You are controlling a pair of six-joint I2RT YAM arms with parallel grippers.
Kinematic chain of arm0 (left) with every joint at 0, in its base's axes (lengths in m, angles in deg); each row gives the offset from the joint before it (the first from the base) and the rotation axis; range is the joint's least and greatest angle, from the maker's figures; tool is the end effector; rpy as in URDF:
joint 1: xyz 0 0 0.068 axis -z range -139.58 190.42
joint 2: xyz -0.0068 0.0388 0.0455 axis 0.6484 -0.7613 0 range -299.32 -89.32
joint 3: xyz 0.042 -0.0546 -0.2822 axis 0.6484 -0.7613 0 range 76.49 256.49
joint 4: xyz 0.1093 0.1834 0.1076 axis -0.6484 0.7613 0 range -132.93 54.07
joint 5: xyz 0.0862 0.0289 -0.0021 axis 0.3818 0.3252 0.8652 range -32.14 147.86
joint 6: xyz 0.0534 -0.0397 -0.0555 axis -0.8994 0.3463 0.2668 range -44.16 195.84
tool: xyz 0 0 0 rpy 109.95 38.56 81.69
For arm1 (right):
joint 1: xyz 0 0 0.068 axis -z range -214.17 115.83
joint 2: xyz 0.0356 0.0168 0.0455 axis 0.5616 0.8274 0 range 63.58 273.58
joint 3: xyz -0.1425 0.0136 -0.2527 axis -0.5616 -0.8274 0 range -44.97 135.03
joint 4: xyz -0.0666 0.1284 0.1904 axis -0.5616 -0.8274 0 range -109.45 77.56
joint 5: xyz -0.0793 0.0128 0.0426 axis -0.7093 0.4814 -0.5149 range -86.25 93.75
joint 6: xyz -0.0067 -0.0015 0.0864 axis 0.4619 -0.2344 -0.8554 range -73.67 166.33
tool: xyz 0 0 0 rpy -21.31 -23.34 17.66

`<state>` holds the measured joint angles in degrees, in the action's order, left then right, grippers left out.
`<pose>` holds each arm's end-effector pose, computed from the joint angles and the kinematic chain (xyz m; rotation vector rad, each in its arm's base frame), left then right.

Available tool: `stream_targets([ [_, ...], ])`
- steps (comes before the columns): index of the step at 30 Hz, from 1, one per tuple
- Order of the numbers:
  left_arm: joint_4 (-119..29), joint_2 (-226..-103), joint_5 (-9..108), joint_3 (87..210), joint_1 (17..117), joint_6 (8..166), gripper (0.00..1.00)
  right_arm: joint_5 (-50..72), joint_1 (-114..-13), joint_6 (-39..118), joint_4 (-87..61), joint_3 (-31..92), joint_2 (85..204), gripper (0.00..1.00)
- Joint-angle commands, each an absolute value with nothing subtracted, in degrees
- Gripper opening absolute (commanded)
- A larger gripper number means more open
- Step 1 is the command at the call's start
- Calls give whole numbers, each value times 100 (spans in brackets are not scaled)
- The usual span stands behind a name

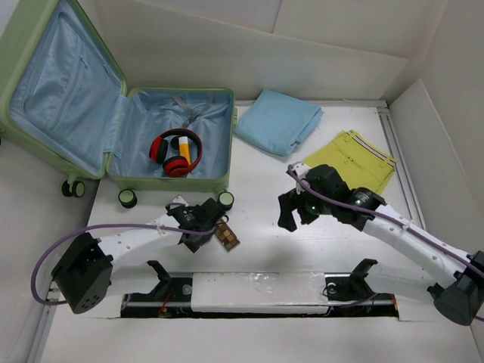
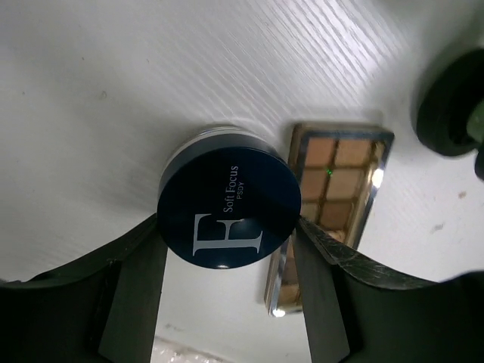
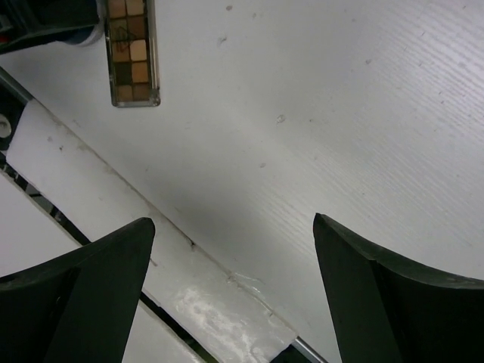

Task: Pack the luggage

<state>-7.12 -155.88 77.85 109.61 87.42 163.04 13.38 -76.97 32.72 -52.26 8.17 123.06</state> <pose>0.1398 -0.1116 0.1642 -0.9985 2.4782 -0.2672 0.1428 0.1498 0.2840 -0.7019 2.3642 0.6517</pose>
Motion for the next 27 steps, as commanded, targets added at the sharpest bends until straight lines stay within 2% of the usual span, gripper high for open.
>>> stream_targets([
  [1,92,-15428,8290,11488,9094,16760,6,1553,-7767,3341,-4629,688,12553,92],
  [6,673,-15041,8528,12410,9219,16646,4,1606,-8030,3227,-4400,636,12809,92],
  [10,578,-14786,8888,13121,9158,16217,6,1544,-8084,3227,-4347,759,13072,92],
  [13,-210,-14925,8767,13728,8325,15006,8,1492,-8084,3227,-4215,811,13300,92],
  [14,-476,-15013,8662,13879,8044,14637,12,1492,-8145,3227,-4154,811,13371,92],
  [15,-731,-15275,8521,14011,7423,14276,14,1492,-8145,3227,-4101,811,13519,89],
  [18,-1452,-16177,7968,14582,6385,13229,15,1430,-8198,3227,-4031,811,13757,83],
  [21,-1526,-17067,7466,15468,6003,12561,30,1308,-8312,3121,-3873,916,13828,83],
  [22,-1376,-17549,7413,15758,6002,12437,43,1307,-8364,3121,-3759,917,13994,84],
  [24,-1147,-17685,7351,16259,6098,12278,60,1237,-8418,3060,-3705,1109,14214,88],
  [25,-1146,-17572,7351,16262,6151,12164,69,1237,-8487,3060,-3645,1180,14485,91],
  [26,-1259,-17406,7281,16158,6151,12163,83,1237,-8540,3060,-3644,1241,14627,93],
  [27,-1426,-17204,7228,15869,6151,12111,88,1080,-8680,3060,-3644,1312,14759,95],
])
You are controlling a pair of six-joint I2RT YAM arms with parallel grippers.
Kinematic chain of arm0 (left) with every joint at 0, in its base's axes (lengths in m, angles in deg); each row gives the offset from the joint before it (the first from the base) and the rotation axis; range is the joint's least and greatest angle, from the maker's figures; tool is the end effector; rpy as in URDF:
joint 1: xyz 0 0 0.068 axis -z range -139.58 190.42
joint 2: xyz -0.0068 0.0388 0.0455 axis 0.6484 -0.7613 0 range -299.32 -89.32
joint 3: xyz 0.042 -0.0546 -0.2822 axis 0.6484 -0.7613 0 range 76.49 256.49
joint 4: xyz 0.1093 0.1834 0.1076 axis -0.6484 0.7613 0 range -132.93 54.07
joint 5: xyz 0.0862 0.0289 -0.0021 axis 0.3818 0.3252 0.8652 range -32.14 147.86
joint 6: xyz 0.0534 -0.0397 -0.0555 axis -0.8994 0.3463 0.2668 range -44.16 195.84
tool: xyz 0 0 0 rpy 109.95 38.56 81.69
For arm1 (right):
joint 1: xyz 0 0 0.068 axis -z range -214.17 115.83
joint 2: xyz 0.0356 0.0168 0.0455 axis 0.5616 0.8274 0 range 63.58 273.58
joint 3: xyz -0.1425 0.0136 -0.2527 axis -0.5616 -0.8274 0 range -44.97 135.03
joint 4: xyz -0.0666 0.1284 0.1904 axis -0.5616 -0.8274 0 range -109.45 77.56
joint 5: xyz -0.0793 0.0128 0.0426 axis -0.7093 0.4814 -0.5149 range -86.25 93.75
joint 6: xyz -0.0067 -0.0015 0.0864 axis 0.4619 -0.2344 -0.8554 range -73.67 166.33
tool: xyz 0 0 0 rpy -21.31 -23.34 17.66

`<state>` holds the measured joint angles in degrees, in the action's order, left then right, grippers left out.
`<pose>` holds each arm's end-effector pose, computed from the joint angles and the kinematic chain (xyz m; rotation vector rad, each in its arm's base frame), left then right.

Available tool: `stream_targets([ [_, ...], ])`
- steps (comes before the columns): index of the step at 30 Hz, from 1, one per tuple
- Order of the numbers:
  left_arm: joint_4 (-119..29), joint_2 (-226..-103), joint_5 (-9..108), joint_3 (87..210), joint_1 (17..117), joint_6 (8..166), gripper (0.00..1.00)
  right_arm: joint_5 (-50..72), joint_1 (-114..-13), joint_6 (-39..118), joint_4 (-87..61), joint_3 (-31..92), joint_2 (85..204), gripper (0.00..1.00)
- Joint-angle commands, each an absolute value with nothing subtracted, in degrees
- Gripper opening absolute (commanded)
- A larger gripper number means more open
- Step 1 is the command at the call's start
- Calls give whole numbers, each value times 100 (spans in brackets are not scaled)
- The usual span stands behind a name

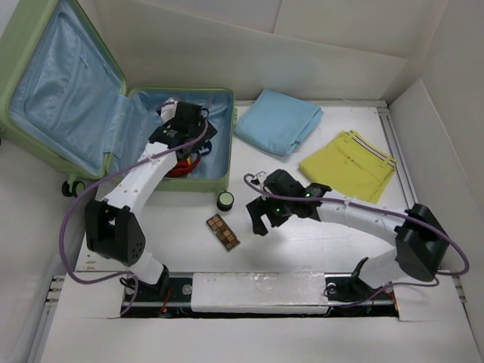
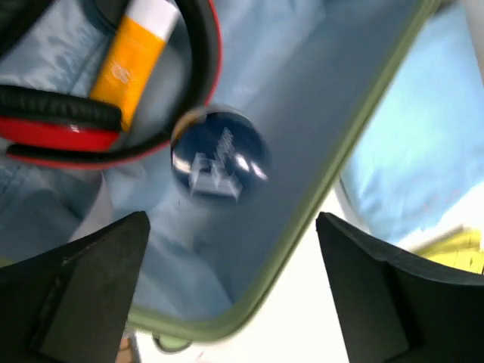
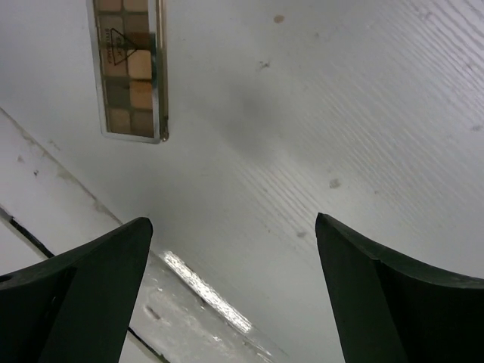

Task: Pack the luggage

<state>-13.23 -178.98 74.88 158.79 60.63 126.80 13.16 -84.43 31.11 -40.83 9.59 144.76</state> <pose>0.3481 -0.1043 0.3382 -0.7424 2.0810 -0.3703 0.1738 0.2287 0.2244 -0.8610 2.5000 0.6335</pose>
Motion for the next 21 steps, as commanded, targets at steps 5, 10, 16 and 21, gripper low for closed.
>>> stream_targets([
  [5,-1367,-15738,7034,15006,5809,11979,98,736,-9199,2885,-3320,1725,15479,99],
  [10,-1033,-14567,6825,14373,5809,11900,98,438,-9437,2691,-3073,1935,16033,99],
  [16,-979,-13670,6454,13898,5809,11900,98,252,-9595,2883,-3370,2753,16902,99],
  [21,-768,-13546,6235,13898,5809,11820,98,103,-9912,2831,-3424,3070,17247,99],
])
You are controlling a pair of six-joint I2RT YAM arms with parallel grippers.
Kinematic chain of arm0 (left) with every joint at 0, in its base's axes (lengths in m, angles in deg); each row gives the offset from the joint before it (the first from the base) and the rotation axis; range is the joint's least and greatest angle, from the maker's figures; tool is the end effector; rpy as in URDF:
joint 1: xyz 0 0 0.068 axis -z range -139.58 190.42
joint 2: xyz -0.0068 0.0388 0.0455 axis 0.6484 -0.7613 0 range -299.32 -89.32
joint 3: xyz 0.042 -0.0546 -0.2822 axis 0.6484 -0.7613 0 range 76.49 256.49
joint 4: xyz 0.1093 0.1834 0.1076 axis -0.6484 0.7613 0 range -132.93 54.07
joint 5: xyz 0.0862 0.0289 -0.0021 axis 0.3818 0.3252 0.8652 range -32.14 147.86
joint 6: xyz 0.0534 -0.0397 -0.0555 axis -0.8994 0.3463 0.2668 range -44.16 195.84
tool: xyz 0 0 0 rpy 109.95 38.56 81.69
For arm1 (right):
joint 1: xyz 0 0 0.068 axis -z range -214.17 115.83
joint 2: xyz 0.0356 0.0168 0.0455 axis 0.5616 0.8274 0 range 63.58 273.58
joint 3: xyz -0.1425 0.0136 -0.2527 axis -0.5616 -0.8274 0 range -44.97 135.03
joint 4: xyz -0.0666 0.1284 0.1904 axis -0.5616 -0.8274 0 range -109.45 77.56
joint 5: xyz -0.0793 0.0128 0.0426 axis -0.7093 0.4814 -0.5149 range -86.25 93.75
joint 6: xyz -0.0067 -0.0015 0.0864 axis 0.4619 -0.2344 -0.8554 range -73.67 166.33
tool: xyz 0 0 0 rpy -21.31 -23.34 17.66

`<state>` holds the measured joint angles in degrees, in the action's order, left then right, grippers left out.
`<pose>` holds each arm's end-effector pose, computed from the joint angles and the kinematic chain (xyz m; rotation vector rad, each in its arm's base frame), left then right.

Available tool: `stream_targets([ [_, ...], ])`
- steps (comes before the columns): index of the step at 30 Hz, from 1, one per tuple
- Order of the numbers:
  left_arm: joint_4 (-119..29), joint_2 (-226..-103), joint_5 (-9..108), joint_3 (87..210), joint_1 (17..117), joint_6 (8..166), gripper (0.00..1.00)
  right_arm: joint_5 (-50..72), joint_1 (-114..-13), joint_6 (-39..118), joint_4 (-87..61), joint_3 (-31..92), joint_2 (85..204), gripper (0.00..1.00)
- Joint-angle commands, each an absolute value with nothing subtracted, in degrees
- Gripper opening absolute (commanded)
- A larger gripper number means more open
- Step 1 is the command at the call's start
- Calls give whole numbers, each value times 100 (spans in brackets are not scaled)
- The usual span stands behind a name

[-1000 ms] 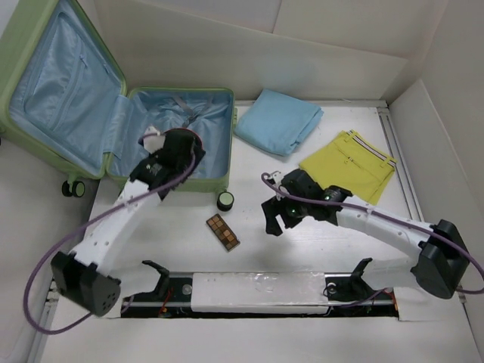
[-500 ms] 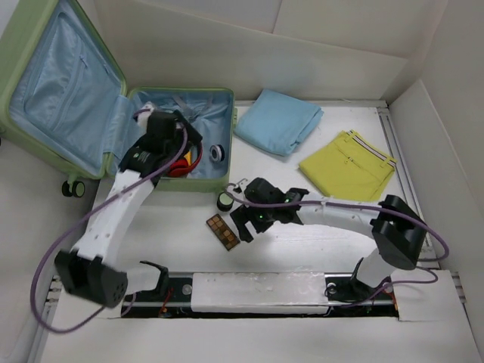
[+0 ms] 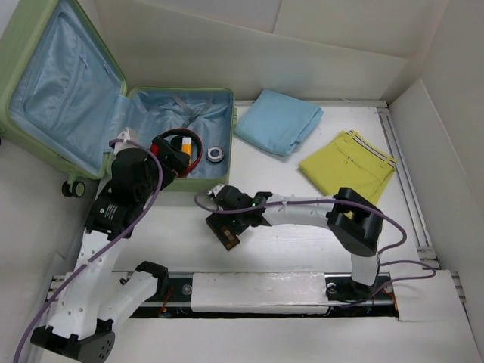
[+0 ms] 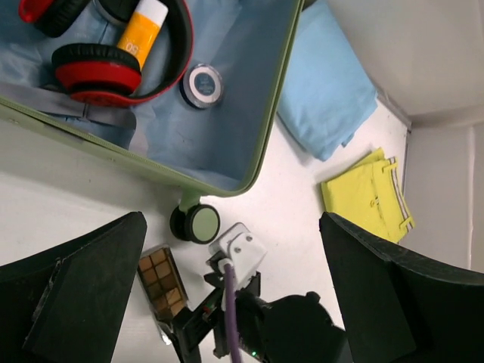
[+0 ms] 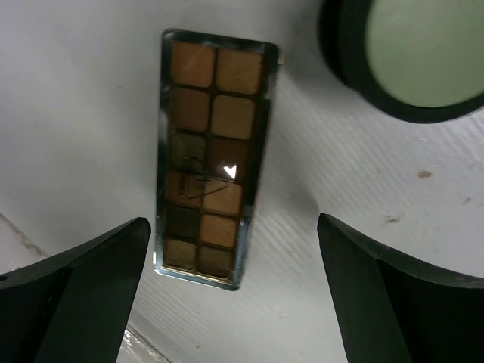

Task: Pack the luggage

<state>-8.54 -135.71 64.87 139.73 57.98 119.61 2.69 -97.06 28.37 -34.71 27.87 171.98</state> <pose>0.1578 -0.0401 0.3941 -0.5191 1.8505 -0.6163 0.1853 0.3590 0.1741 -1.0105 2.4626 0.4790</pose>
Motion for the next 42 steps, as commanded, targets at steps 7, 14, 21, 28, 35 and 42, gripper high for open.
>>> stream_targets([
  [7,-873,-13660,5962,14056,5809,11584,98,-352,-10192,2401,-3494,3132,17695,88],
  [14,-760,-13590,6146,14643,5809,11460,98,-1074,-10439,1733,-3573,2842,17504,27],
  [21,-830,-13695,6313,15145,5809,11267,97,-961,-10729,1680,-4276,2859,16230,25],
  [28,-996,-13520,6051,14707,5809,11266,97,-1163,-10108,2486,-4716,4445,16295,25],
  [35,-997,-13414,6050,14601,5809,11267,94,-663,-8981,2937,-4927,7469,18202,37],
  [42,-945,-13537,5892,14224,5809,11381,87,375,-7970,2664,-5587,9909,19499,98],
])
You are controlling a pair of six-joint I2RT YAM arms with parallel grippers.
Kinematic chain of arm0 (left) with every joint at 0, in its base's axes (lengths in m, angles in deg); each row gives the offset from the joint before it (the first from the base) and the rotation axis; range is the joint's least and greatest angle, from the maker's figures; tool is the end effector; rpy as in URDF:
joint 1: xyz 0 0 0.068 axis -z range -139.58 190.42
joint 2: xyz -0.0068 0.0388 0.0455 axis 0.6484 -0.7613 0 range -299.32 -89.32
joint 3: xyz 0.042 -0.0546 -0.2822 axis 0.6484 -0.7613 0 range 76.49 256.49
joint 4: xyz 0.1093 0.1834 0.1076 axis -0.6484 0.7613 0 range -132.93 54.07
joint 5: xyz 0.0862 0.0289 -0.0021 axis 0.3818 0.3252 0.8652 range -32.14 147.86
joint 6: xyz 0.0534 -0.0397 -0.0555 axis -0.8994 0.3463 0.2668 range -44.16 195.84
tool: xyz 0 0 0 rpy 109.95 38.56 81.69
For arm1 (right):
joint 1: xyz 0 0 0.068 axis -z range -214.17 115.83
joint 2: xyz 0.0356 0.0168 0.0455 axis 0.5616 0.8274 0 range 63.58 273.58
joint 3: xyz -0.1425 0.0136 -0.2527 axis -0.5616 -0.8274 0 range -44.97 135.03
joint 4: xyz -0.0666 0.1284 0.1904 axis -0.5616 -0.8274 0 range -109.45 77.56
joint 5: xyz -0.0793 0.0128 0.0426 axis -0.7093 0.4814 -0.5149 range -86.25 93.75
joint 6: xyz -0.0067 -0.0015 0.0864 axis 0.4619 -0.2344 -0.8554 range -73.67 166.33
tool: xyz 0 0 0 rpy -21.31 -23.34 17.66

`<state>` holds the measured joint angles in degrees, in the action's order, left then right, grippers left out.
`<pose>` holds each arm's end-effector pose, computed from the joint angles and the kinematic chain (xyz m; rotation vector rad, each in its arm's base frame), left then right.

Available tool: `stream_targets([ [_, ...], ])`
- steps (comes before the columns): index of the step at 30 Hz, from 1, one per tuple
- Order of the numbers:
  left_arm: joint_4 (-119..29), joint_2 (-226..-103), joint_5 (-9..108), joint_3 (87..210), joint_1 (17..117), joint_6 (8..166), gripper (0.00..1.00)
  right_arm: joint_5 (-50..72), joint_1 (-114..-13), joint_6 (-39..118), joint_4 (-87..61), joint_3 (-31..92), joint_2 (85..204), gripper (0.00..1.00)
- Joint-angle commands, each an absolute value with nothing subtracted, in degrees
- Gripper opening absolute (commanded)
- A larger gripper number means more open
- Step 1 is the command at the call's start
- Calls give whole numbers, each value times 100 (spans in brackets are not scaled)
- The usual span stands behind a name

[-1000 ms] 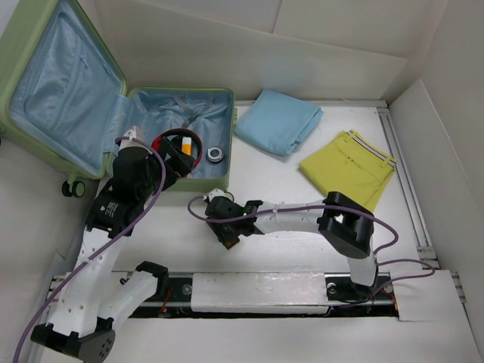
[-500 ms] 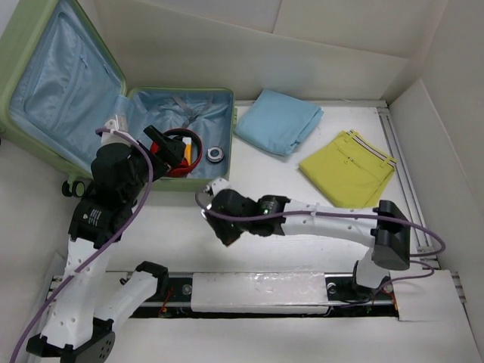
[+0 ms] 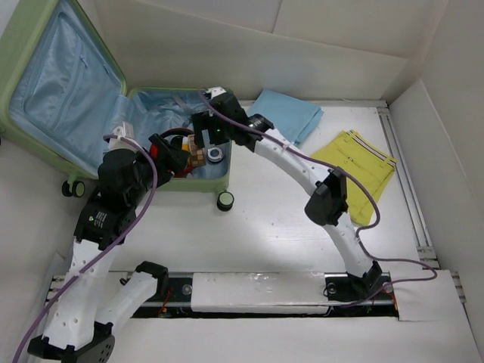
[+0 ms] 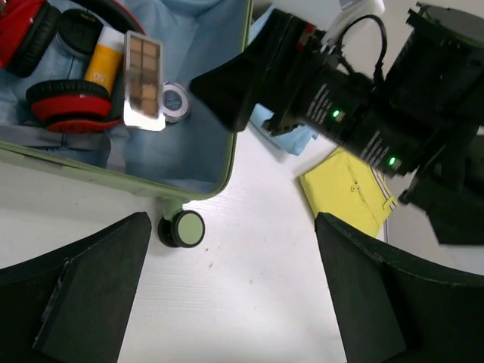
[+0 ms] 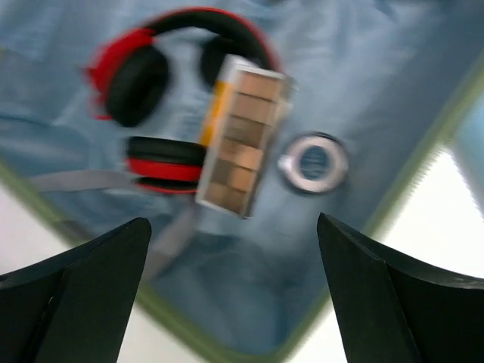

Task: Pack the luggage

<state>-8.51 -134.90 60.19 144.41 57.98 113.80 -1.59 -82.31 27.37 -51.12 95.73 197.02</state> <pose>0.1452 -0.0427 0.4231 -0.3535 1.7955 -0.6562 0.3749 0.4078 0.3275 -0.4925 2.1181 0.5894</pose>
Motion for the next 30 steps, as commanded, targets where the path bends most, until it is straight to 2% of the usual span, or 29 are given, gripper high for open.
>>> stream_targets([
  [1,-944,-13589,5892,14171,5809,11433,86,315,-7908,2664,-5456,9264,19271,98],
  [5,-1277,-13939,5892,14047,6140,11434,79,200,-7443,2664,-4595,7144,17342,97],
  [8,-1725,-14536,5542,13942,6195,11495,76,-98,-7013,2787,-4593,5705,16372,90],
  [9,-1918,-14687,5453,13889,6195,11565,76,-160,-6916,2787,-4645,5350,15716,86],
  [11,-2463,-15038,5225,13889,6195,11688,76,-344,-6669,2787,-4646,4308,15053,83],
  [13,-2675,-15749,5790,14177,6737,11749,76,-407,-6537,2787,-4707,3654,14086,82],
  [14,-2676,-16056,6117,14762,7053,11750,76,-407,-6432,2840,-4707,3354,13796,82],
  [15,-2676,-16816,6381,15124,7709,11750,76,-407,-6431,2840,-4794,2847,13515,82],
  [17,-2492,-17602,6856,15915,8101,11855,79,-407,-6370,2840,-4979,2465,12802,82],
  [19,-2491,-18602,6423,16629,8173,12361,83,-355,-6291,2779,-5250,2113,12293,82],
  [23,-3132,-19652,6418,16789,8120,13302,84,-354,-6291,2656,-5585,1805,11721,86],
  [30,-2887,-20875,7016,17492,7927,14649,85,129,-6291,2655,-5868,1558,11140,91],
])
